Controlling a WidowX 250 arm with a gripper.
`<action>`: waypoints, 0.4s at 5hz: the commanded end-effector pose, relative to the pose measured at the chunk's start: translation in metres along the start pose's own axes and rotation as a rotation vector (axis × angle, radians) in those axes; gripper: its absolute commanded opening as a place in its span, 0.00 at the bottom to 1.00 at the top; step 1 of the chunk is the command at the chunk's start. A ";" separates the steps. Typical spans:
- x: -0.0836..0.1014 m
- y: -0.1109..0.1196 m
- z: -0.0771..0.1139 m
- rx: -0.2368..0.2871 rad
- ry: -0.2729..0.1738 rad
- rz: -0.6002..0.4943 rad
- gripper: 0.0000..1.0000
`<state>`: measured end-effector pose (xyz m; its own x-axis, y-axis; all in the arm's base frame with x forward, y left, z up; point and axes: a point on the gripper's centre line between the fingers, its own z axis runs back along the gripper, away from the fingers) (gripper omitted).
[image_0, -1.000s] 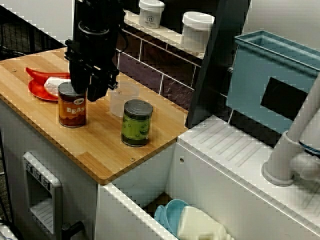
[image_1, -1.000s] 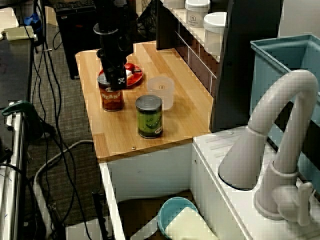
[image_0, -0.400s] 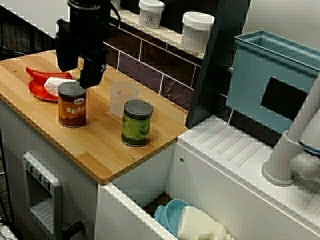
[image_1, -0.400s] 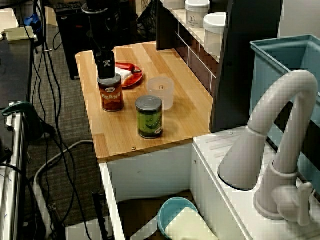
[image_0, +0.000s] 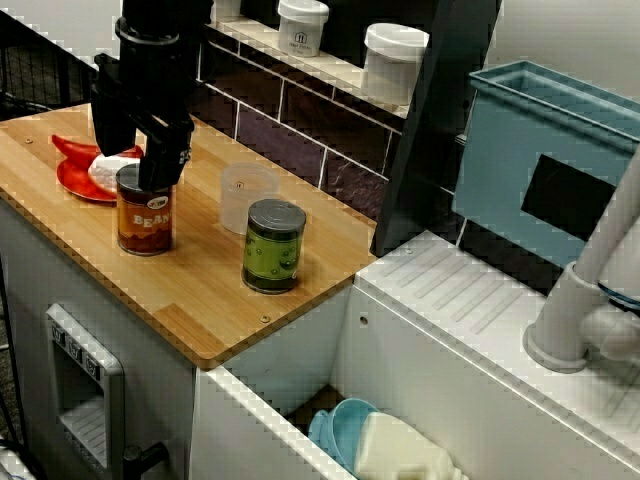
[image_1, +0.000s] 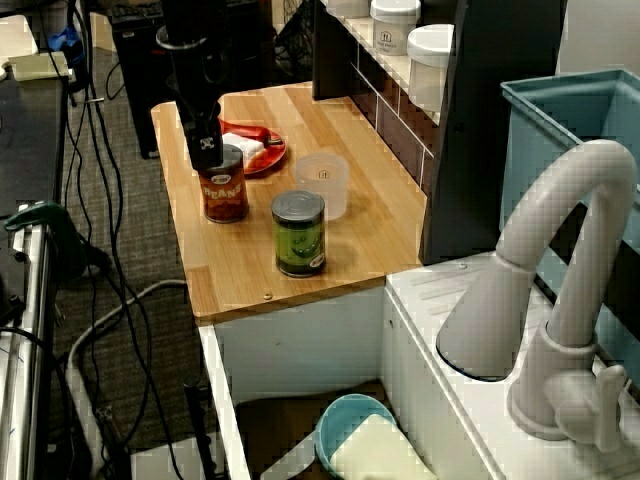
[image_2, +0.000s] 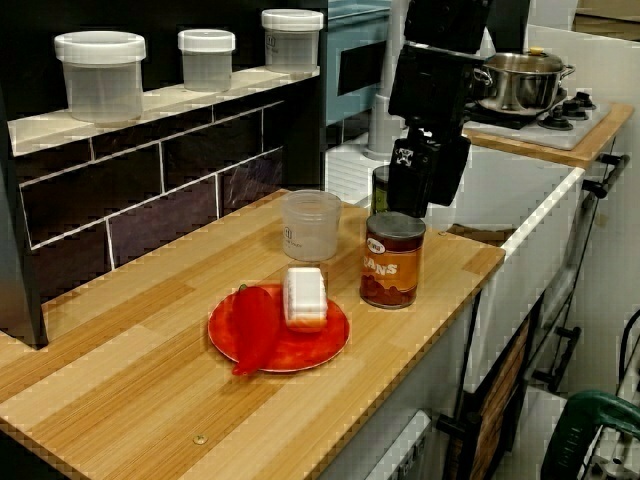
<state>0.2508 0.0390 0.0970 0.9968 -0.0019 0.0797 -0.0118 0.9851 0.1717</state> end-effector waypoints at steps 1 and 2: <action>0.012 0.004 0.007 0.080 -0.093 0.043 1.00; 0.018 0.006 0.005 0.087 -0.099 0.063 1.00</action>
<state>0.2614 0.0425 0.0916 0.9878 0.0373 0.1509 -0.0741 0.9664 0.2461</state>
